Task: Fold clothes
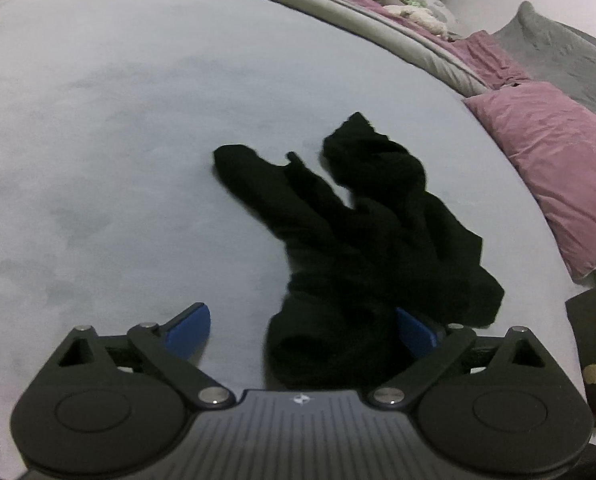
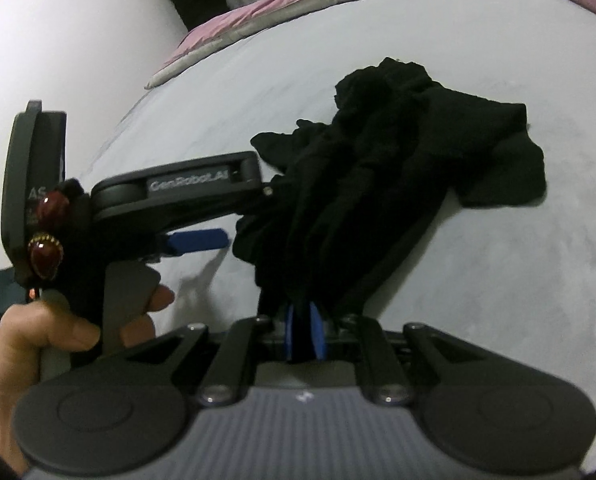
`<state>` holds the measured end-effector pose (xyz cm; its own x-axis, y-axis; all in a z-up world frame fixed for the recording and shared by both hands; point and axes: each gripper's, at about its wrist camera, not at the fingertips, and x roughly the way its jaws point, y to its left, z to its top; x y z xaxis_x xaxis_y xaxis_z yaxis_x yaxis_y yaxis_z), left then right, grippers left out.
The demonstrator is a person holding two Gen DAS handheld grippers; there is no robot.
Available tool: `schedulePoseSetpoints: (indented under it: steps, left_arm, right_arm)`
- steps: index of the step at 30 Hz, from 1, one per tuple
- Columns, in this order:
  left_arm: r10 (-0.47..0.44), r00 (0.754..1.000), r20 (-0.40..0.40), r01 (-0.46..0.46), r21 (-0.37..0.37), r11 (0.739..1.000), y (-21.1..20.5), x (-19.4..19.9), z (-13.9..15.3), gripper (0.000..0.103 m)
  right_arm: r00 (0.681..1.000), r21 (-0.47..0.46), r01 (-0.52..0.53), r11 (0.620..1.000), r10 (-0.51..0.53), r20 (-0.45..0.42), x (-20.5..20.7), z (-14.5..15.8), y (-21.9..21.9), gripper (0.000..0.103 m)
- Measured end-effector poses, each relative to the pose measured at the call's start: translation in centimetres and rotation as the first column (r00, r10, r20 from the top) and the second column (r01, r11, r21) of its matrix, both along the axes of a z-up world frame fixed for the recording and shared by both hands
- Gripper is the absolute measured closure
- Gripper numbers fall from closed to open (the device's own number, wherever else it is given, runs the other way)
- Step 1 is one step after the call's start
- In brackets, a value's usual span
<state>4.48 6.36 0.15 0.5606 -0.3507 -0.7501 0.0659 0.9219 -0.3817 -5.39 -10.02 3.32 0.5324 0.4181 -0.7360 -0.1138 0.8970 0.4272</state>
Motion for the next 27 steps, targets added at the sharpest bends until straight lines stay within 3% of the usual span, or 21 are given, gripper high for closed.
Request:
schedulePoseSetpoints:
  steps: [12, 15, 17, 19, 21, 23, 24, 25, 26, 27]
  left_arm:
    - [-0.044, 0.999, -0.005, 0.044, -0.069, 0.997, -0.3, -0.2, -0.4, 0.030]
    - [-0.043, 0.999, -0.007, 0.042, -0.077, 0.996, -0.1, -0.1, -0.5, 0.040]
    - [-0.052, 0.999, -0.011, 0.050, -0.097, 0.994, 0.1, 0.0, -0.6, 0.054]
    - [-0.053, 0.998, -0.016, 0.051, -0.113, 0.992, 0.2, 0.1, -0.8, 0.058]
    - [-0.050, 0.999, -0.015, 0.048, -0.120, 0.992, 0.3, 0.2, -0.9, 0.061]
    - [-0.044, 0.999, -0.008, 0.042, -0.128, 0.991, 0.3, 0.2, -0.9, 0.067]
    - [-0.040, 0.999, -0.004, 0.039, -0.133, 0.990, 0.4, 0.2, -0.8, 0.071]
    - [-0.035, 0.999, 0.001, 0.035, -0.135, 0.990, 0.4, 0.2, -0.7, 0.082]
    - [-0.031, 1.000, 0.006, 0.031, -0.137, 0.990, 0.4, 0.1, -0.6, 0.091]
    - [-0.025, 1.000, 0.011, 0.027, -0.139, 0.990, 0.5, 0.1, -0.6, 0.092]
  right_arm:
    - [0.999, -0.011, -0.044, 0.999, 0.044, -0.033, -0.7, 0.1, -0.5, 0.093]
    - [0.995, 0.022, -0.072, 0.997, 0.074, -0.062, -0.8, 0.0, -0.8, 0.094]
    - [0.995, 0.040, -0.063, 0.997, 0.066, -0.072, -0.7, -0.2, -1.2, 0.094]
    - [0.995, 0.057, -0.052, 0.997, 0.057, -0.083, -0.7, -0.5, -1.7, 0.093]
    - [0.995, 0.079, -0.032, 0.996, 0.039, -0.091, -0.6, -0.6, -2.3, 0.087]
    - [0.996, 0.096, -0.001, 0.995, 0.010, -0.093, -0.5, -0.5, -3.0, 0.072]
    - [0.996, 0.096, 0.010, 0.995, -0.002, -0.084, -0.5, -0.4, -3.3, 0.052]
    - [0.997, 0.097, 0.021, 0.995, -0.014, -0.074, -0.5, -0.2, -3.6, 0.042]
    - [0.998, 0.097, 0.032, 0.995, -0.026, -0.065, -0.5, 0.0, -4.0, 0.042]
    - [0.998, 0.097, 0.044, 0.994, -0.038, -0.055, -0.5, 0.2, -4.3, 0.042]
